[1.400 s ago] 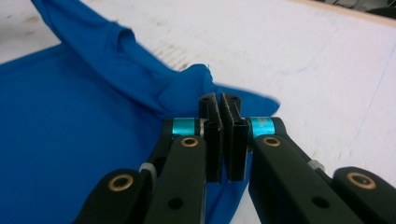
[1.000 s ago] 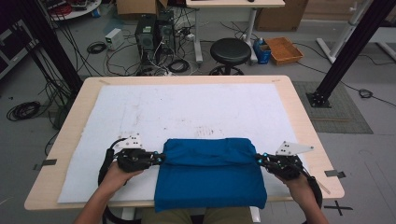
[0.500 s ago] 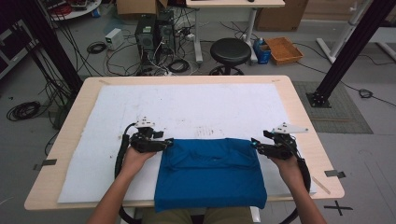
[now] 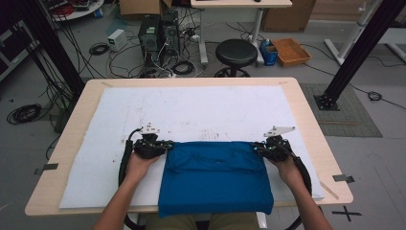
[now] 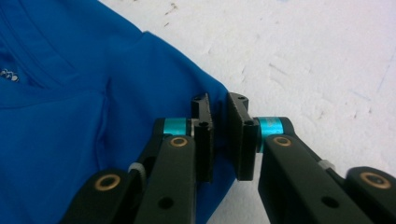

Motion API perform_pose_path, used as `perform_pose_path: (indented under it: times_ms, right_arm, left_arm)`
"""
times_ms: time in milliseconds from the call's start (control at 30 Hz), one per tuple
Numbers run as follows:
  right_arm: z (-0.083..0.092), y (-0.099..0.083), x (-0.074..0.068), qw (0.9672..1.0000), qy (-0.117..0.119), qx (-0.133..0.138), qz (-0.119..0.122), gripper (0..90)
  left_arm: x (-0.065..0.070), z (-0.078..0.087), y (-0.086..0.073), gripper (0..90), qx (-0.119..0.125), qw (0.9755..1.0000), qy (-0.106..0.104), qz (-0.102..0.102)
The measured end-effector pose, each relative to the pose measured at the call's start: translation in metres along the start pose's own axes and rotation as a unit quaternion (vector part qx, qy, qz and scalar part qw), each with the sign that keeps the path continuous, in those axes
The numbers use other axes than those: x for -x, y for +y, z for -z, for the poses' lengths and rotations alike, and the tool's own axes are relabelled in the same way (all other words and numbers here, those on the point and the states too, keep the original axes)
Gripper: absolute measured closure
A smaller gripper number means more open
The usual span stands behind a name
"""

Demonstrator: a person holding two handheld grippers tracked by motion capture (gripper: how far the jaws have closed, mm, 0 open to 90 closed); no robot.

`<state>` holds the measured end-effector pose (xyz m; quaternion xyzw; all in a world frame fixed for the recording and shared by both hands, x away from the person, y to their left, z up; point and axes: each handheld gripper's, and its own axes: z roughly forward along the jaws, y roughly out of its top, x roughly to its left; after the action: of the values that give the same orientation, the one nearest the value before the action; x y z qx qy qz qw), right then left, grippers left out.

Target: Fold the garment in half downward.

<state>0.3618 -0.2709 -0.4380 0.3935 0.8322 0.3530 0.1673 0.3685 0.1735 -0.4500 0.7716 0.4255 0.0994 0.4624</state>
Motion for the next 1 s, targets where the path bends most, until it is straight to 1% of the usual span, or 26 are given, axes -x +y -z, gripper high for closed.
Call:
perform_pose_path:
  times_ms: [33, 67, 133, 200, 233, 267, 333, 367, 400, 433, 467, 500, 533, 567, 600, 633, 667, 700, 733, 767, 800, 867, 900, 933, 967, 1000]
  right_arm:
    - [0.0, 0.002, 0.002, 1.0, -0.006, 0.006, -0.002, 82.9]
    - [-0.001, 0.005, 0.004, 0.9998, -0.013, 0.015, -0.005, 83.0]
    - [-0.004, 0.013, 0.009, 0.999, -0.027, 0.035, -0.004, 83.0]
    - [-0.011, 0.025, 0.012, 0.9984, -0.035, 0.042, -0.009, 83.0]
    - [-0.015, 0.031, 0.014, 0.9981, -0.043, 0.045, -0.008, 83.0]
    - [-0.019, 0.036, 0.016, 0.9974, -0.052, 0.05, -0.003, 83.0]
    - [-0.027, 0.045, 0.021, 0.997, -0.056, 0.051, -0.014, 82.4]
    - [-0.03, 0.048, 0.024, 0.9969, -0.059, 0.048, -0.022, 79.7]
    - [-0.033, 0.049, 0.025, 0.9967, -0.059, 0.044, -0.033, 73.0]
    - [-0.035, 0.048, 0.026, 0.9963, -0.062, 0.041, -0.044, 58.6]
    - [-0.035, 0.047, 0.027, 0.9958, -0.063, 0.041, -0.052, 46.9]
    - [-0.034, 0.045, 0.027, 0.9954, -0.059, 0.044, -0.061, 46.0]
    - [-0.031, 0.042, 0.026, 0.9955, -0.056, 0.052, -0.057, 46.0]
    - [-0.027, 0.039, 0.024, 0.9953, -0.056, 0.058, -0.054, 45.9]
    - [-0.023, 0.036, 0.022, 0.9953, -0.05, 0.064, -0.053, 46.2]
    - [-0.02, 0.034, 0.019, 0.9954, -0.034, 0.071, -0.056, 46.8]
    - [-0.016, 0.031, 0.017, 0.9954, -0.009, 0.075, -0.059, 47.2]
    - [-0.014, 0.029, 0.014, 0.9953, 0.021, 0.076, -0.056, 47.5]
    - [-0.012, 0.028, 0.01, 0.9956, 0.037, 0.074, -0.044, 49.0]
    - [-0.011, 0.026, 0.004, 0.9961, 0.043, 0.069, -0.035, 50.8]
    - [-0.011, 0.025, 0.001, 0.9966, 0.049, 0.061, -0.025, 54.0]
    - [-0.015, 0.024, -0.003, 0.9978, 0.048, 0.044, -0.013, 60.7]
    - [-0.018, 0.023, -0.004, 0.9983, 0.046, 0.033, -0.01, 66.3]
    - [-0.021, 0.023, -0.004, 0.9987, 0.044, 0.025, -0.007, 69.2]
    - [-0.024, 0.022, -0.004, 0.9987, 0.046, 0.02, -0.007, 74.2]
    - [-0.025, 0.021, -0.003, 0.9987, 0.049, 0.016, -0.004, 82.8]
  left_arm:
    - [-0.003, 0.001, 0.0, 84.5, 0.015, 0.9998, 0.0, 0.012]
    - [-0.006, 0.002, 0.001, 84.6, 0.027, 0.9995, 0.003, 0.018]
    - [-0.013, 0.002, 0.005, 84.7, 0.052, 0.998, 0.009, 0.036]
    - [-0.019, 0.0, 0.011, 84.7, 0.07, 0.9962, 0.018, 0.05]
    - [-0.022, -0.002, 0.014, 84.7, 0.077, 0.9954, 0.027, 0.051]
    - [-0.024, -0.003, 0.018, 84.6, 0.083, 0.9948, 0.037, 0.046]
    - [-0.027, -0.007, 0.024, 84.2, 0.088, 0.9936, 0.054, 0.046]
    - [-0.026, -0.009, 0.025, 82.0, 0.089, 0.9927, 0.066, 0.048]
    - [-0.026, -0.009, 0.026, 74.3, 0.09, 0.9915, 0.078, 0.053]
    - [-0.026, -0.008, 0.026, 65.1, 0.089, 0.9915, 0.076, 0.057]
    - [-0.024, -0.006, 0.026, 63.4, 0.087, 0.992, 0.073, 0.054]
    - [-0.022, -0.004, 0.025, 61.2, 0.086, 0.9924, 0.076, 0.044]
    - [-0.019, -0.001, 0.023, 59.9, 0.087, 0.9933, 0.068, 0.034]
    - [-0.017, 0.001, 0.022, 59.8, 0.094, 0.9938, 0.048, 0.035]
    - [-0.015, 0.002, 0.019, 59.0, 0.1, 0.994, 0.023, 0.036]
    - [-0.012, 0.004, 0.016, 57.9, 0.103, 0.9942, -0.002, 0.032]
    - [-0.008, 0.005, 0.014, 57.4, 0.104, 0.9939, -0.024, 0.027]
    - [-0.004, 0.004, 0.011, 56.9, 0.097, 0.9946, -0.033, 0.017]
    - [-0.001, 0.003, 0.009, 55.6, 0.087, 0.9954, -0.039, 0.007]
    - [0.001, 0.001, 0.008, 53.6, 0.074, 0.9963, -0.045, 0.005]
    - [0.002, -0.003, 0.007, 52.2, 0.06, 0.9972, -0.045, 0.004]
    - [0.005, -0.009, 0.006, 50.4, 0.047, 0.998, -0.043, -0.002]
    - [0.007, -0.011, 0.006, 51.2, 0.042, 0.9983, -0.04, -0.007]
    - [0.008, -0.013, 0.006, 55.2, 0.034, 0.9987, -0.036, -0.013]
    - [0.01, -0.014, 0.006, 62.6, 0.022, 0.9991, -0.029, -0.02]
    - [0.011, -0.015, 0.006, 71.2, 0.018, 0.9992, -0.025, -0.024]
